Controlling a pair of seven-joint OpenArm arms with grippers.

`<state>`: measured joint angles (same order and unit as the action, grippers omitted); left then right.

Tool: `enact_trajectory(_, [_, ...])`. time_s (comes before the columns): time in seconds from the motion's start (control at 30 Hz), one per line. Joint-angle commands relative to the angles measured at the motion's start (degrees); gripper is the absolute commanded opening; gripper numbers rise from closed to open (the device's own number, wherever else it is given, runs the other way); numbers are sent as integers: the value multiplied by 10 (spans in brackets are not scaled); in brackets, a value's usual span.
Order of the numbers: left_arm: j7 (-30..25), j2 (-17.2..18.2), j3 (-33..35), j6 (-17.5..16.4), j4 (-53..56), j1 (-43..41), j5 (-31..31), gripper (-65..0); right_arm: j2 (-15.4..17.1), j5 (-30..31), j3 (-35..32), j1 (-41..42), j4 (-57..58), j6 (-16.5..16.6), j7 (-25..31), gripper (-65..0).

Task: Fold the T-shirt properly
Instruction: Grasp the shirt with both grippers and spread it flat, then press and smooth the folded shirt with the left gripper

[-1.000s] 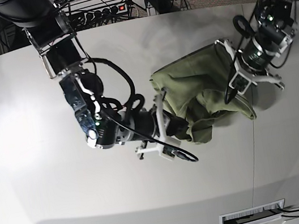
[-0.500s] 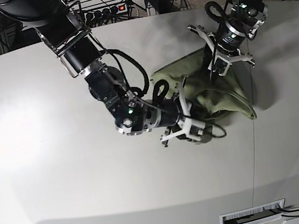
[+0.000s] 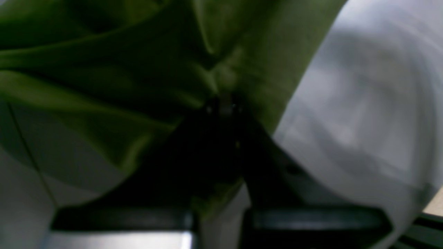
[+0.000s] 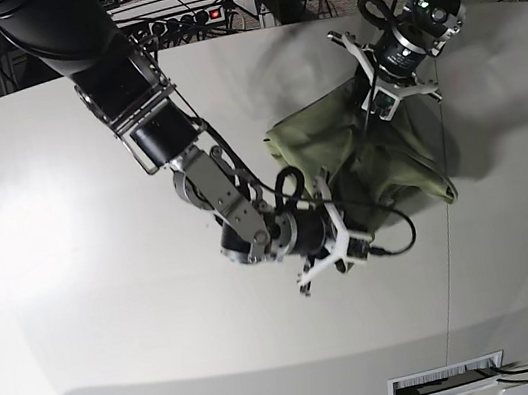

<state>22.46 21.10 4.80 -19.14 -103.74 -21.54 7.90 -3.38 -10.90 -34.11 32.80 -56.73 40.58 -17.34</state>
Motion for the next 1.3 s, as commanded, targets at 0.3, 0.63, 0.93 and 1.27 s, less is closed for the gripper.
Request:
enact_trajectory(0.3, [-10,3,-2,-4,-7,-11,-78,-650,-15,4,156,58,27,-6,-44,-650])
enact_trajectory(0.63, [-16,52,-2,55,18,56,-177,-650,48,62,167,56,15,-6,-96,-650])
enact_trajectory(0.93, [-43,70,-2,65,176,146,-140,-650,105,213,167,41,-66,-6,-198,-650])
enact_trajectory(1.27, [26,70,-2,75,43,139,-53,-650,119,216,167,22,-85,-6,-197,-650])
